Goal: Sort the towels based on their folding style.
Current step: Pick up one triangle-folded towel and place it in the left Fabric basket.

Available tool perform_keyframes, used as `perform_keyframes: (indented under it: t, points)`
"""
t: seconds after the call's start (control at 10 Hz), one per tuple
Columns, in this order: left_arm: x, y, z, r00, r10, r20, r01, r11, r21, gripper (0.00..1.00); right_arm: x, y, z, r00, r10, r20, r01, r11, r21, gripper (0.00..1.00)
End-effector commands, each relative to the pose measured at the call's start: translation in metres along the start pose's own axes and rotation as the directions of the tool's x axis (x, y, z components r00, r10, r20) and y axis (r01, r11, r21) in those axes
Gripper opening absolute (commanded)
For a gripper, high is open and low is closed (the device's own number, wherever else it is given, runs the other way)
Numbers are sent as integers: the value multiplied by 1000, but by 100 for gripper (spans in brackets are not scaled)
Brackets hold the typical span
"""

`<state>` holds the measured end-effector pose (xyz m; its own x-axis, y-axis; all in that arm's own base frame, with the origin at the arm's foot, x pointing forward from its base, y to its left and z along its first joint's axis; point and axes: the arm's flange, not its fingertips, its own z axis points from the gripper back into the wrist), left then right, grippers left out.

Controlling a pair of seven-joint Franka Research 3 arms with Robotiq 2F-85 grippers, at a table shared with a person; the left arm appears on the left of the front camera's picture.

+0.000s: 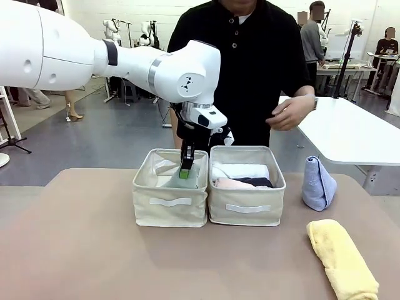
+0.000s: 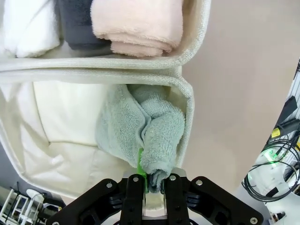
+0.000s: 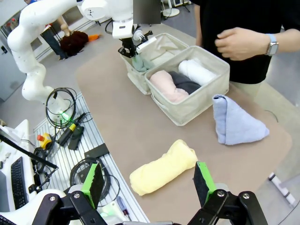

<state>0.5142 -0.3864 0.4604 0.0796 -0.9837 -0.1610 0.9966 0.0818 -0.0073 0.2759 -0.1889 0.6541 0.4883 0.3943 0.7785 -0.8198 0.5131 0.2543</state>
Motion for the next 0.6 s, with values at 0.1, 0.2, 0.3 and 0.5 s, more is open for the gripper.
perform_keyframes:
  t: [0.1,0.2,0.3,0.5]
  points:
    - [-3,-2,-21,1000,-12,11,12,999,-42,13,2,-1,1,999,14,29,-14,1000,16,100]
    - [-1,-2,-23,1000,-17,10,17,999,-46,13,2,-1,1,999,14,29,-14,1000,16,100]
    - [-1,-1,-22,1000,-15,16,16,999,-47,67,2,-1,1,999,14,29,-14,1000,16,100]
    - [-3,0,-19,1000,-2,31,3,999,-32,100,2,-1,1,999,14,29,-14,1000,16,100]
